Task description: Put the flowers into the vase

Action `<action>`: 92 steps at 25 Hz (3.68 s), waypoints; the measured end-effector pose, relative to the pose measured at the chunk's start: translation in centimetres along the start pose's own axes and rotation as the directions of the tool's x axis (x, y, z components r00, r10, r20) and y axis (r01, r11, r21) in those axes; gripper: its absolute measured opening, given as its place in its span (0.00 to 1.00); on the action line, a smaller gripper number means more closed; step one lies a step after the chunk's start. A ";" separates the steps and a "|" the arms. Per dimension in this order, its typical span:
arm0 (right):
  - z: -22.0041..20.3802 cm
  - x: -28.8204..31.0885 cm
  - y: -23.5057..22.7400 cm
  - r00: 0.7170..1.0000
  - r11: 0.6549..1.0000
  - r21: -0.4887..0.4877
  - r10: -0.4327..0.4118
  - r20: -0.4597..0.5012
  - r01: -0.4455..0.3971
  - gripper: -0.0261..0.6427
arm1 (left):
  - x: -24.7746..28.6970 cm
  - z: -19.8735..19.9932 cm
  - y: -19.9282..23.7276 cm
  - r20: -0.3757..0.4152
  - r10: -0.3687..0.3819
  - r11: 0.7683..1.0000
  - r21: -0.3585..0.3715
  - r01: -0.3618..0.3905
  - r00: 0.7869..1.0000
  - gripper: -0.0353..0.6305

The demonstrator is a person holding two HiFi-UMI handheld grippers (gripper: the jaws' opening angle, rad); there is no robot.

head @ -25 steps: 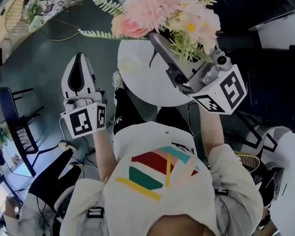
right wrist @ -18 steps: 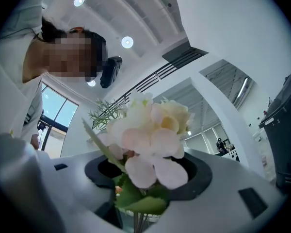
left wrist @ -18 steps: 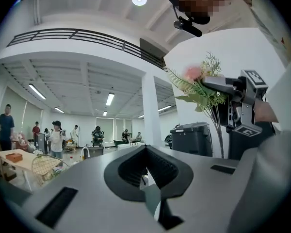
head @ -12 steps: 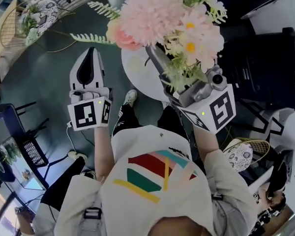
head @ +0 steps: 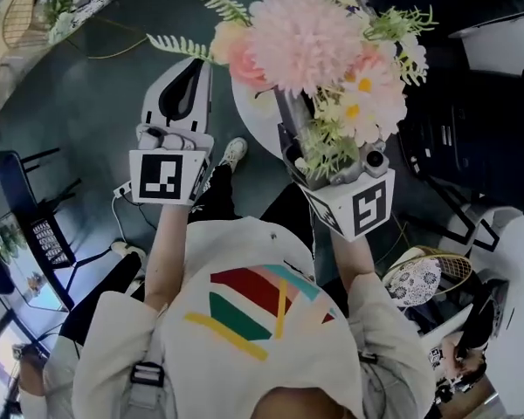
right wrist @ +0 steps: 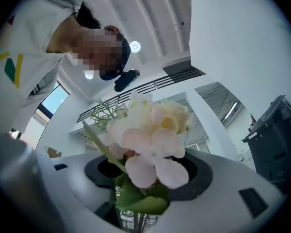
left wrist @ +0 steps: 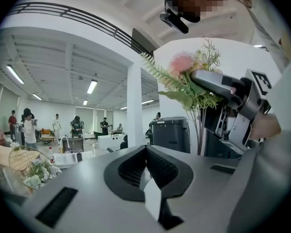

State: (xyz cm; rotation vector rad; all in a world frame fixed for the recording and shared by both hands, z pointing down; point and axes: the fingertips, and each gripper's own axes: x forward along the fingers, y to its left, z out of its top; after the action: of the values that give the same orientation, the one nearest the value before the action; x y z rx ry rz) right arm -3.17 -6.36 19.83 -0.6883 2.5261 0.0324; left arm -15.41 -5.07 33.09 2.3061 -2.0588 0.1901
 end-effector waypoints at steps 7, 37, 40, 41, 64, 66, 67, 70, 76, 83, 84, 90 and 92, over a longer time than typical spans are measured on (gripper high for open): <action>-6.1 -1.5 -0.6 0.996 1.000 -0.018 0.006 -0.086 -0.008 0.45 | 0.6 -3.2 1.2 -0.021 -0.010 1.000 0.026 0.011 1.000 0.06; -19.8 -7.3 0.3 0.879 0.978 -0.204 -0.059 -0.474 -0.044 0.70 | 0.5 -10.3 0.7 -0.170 -0.029 0.999 -0.048 0.021 0.985 0.06; -20.7 -8.0 0.0 0.857 0.983 -0.175 -0.050 -0.512 -0.047 0.70 | 0.6 -10.4 1.3 -0.174 -0.019 0.999 -0.049 0.010 0.985 0.06; -21.2 -8.2 -0.1 0.849 0.984 -0.169 -0.045 -0.527 -0.052 0.71 | 0.6 -10.4 1.5 -0.177 -0.014 0.999 -0.049 0.006 0.984 0.06; -28.0 -13.0 1.6 0.707 0.993 -0.055 0.034 -0.706 -0.103 0.71 | -0.6 -11.1 3.3 -0.171 0.038 0.998 -0.044 -0.047 0.985 0.06; -28.2 -13.6 1.4 0.696 0.994 -0.053 0.028 -0.718 -0.095 0.71 | -0.5 -10.9 3.1 -0.160 0.038 0.998 -0.052 -0.047 0.986 0.06; -28.2 -13.9 1.4 0.691 0.995 -0.049 0.025 -0.722 -0.088 0.71 | -0.5 -10.7 2.9 -0.154 0.036 0.998 -0.055 -0.045 0.987 0.06; -28.0 -14.9 1.6 0.678 0.998 -0.024 0.020 -0.735 -0.056 0.71 | -0.8 -10.2 2.6 -0.139 0.028 0.998 -0.052 -0.035 0.990 0.06; -26.1 -17.0 2.4 0.645 1.000 0.017 0.006 -0.764 0.010 0.70 | -2.9 -7.9 3.8 -0.105 0.075 0.996 -0.042 -0.080 0.992 0.06; -20.5 -19.2 2.5 0.630 0.984 0.056 -0.064 -0.774 0.169 0.70 | -4.6 -1.1 7.5 0.028 0.206 0.978 0.004 -0.207 0.978 0.06; -19.7 -19.5 2.4 0.630 0.980 0.063 -0.072 -0.773 0.189 0.70 | -5.2 -0.2 7.9 0.044 0.227 0.974 0.010 -0.227 0.973 0.06; -11.7 -17.4 -1.1 0.715 0.987 -0.027 -0.133 -0.687 0.158 0.70 | -5.7 6.7 7.3 0.205 0.276 0.959 0.003 -0.283 0.939 0.06; -8.1 -15.5 -2.6 0.781 0.983 -0.035 -0.163 -0.602 0.179 0.70 | -5.3 9.1 5.6 0.255 0.241 0.966 0.030 -0.256 0.937 0.06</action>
State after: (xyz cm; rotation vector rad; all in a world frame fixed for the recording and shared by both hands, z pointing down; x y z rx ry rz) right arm 5.64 -2.67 34.66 -1.0523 3.0435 -0.3380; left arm -21.02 -1.49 23.15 2.1935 -2.5011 -0.0314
